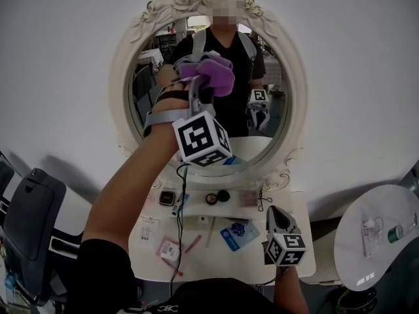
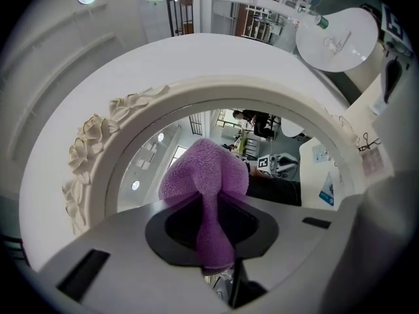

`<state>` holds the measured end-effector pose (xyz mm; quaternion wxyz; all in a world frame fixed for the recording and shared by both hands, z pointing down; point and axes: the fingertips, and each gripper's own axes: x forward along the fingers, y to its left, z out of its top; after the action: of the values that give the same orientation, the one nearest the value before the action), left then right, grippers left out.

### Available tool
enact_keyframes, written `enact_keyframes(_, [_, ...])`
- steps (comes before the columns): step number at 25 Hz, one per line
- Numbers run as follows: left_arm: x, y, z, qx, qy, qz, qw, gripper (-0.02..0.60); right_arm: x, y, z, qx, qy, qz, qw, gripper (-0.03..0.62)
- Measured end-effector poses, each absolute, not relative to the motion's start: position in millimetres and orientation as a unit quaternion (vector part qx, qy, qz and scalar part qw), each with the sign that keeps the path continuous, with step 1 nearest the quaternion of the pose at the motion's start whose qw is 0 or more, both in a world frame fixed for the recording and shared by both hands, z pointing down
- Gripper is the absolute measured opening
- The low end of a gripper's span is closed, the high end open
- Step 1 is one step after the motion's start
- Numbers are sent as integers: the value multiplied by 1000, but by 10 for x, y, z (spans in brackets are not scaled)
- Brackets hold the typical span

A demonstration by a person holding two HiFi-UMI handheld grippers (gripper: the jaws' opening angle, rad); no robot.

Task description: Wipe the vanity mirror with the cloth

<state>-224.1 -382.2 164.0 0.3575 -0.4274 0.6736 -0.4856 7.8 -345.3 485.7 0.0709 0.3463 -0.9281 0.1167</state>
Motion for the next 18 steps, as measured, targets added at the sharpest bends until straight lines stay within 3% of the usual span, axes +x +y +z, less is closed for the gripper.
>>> enact_keyframes(18, [-2087, -3893, 3549, -455, 634, -521, 345, 72, 145, -3207, 5044, 348, -924, 121, 105, 11])
